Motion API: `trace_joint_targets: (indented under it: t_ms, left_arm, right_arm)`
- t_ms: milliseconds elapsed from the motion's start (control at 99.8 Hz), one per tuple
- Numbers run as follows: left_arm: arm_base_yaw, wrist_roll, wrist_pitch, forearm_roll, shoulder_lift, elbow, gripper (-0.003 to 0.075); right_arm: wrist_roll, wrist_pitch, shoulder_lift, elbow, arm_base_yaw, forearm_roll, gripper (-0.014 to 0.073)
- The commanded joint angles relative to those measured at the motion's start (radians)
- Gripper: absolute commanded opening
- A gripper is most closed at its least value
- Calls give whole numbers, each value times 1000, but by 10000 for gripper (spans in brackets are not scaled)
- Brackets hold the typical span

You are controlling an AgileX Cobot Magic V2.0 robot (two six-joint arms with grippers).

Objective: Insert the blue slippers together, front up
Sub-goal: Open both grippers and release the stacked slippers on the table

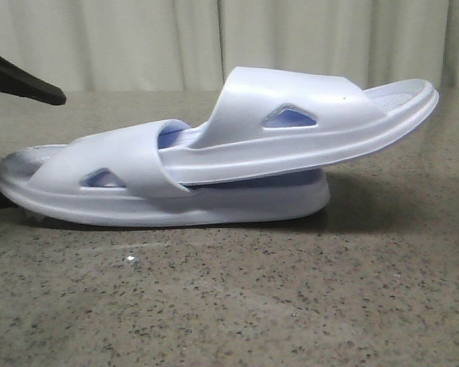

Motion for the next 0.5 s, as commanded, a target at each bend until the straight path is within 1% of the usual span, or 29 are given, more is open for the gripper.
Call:
trace_joint_targets:
  t_ms: [0, 200, 291, 411, 491]
  left_arm:
    - [-7, 51, 18, -74, -16, -33, 564]
    - [-5, 205, -37, -74, -16, -90, 564]
    - [-5, 232, -58, -74, -16, -128, 564]
    - [-5, 274, -85, -74, -45, -158, 562]
    - [-5, 324, -151, -74, -87, -167, 562]
  right_arm:
    - [-19, -8, -2, -32, 2, 25, 373]
    - [-19, -3, -2, -32, 2, 23, 373]
    - [-19, -9, -2, -32, 2, 12, 373]
    - [-19, -58, -2, -31, 2, -34, 373]
    - [-19, -88, -2, -30, 2, -65, 373]
